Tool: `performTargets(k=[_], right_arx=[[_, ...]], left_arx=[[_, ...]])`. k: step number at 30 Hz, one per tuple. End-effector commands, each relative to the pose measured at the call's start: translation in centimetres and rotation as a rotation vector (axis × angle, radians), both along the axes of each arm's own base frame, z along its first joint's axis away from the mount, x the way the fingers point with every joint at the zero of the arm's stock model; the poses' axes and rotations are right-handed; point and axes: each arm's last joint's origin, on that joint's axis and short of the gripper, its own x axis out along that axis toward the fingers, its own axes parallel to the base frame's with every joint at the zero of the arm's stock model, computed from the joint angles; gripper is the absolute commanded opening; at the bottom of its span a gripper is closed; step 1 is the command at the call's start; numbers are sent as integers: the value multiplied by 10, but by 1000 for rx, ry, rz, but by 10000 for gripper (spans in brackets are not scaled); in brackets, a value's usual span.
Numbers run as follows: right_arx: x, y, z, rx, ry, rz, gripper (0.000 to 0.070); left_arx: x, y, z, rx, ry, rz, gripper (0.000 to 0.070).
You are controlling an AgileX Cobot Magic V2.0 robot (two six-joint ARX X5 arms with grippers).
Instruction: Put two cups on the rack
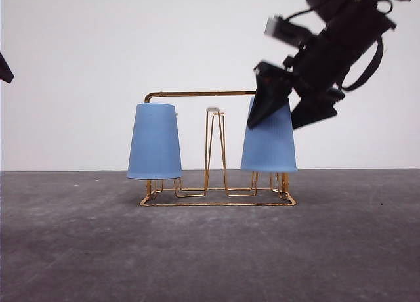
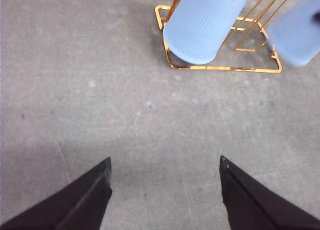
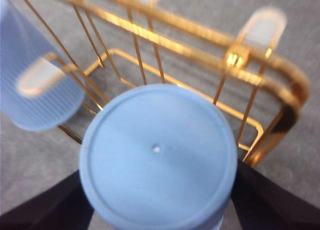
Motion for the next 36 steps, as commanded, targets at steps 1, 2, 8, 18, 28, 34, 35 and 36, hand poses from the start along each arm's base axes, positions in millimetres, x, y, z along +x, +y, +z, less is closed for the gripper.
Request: performTargets(k=[1,2,8,18,28,34,35,36], right_arx=[[4,4,-1,-6,-11,1,564],[4,4,-2,-9,-7,-1,594],[-1,0,14,16,15,-29,629],[-60,-23,79,-35,183,-33,615],[-135,-52,74,29,32,-50,552],[-171,-65,38,116,-15,-95,546],[-176,-66,31,126,-10,-103,546],[-180,-68,24,135,-4,-111,546]], left_arx=[[1,-1,2,-5,-14,2,393],[1,-1,2,-6,-15,2,393],[1,-1,2,-6,-15,1,394],[1,-1,2,-5,-11,1,394],[-1,0,-1,8,22,1,393],[-1,0,-2,18,29,-4,393],[-1,0,-2,20,28,-6,393],[-1,0,-2,23,27,-7,393]])
